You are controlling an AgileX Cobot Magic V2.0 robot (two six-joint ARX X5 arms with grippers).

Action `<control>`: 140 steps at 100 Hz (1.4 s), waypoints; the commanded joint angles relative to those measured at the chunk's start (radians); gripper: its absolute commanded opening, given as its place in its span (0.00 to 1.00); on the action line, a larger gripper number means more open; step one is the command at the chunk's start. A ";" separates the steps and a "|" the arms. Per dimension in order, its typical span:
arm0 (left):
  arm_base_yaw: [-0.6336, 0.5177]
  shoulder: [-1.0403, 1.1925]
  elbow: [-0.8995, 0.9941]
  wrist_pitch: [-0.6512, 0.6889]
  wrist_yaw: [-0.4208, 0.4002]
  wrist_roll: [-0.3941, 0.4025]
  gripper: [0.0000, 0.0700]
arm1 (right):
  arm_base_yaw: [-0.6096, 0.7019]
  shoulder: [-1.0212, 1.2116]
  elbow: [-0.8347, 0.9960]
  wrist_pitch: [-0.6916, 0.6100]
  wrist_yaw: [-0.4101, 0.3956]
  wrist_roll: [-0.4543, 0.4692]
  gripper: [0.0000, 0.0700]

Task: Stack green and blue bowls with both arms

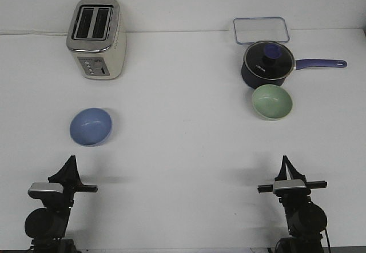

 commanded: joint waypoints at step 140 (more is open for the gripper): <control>0.002 -0.001 -0.019 0.011 -0.003 0.004 0.02 | -0.002 0.000 -0.002 0.053 -0.002 0.384 0.01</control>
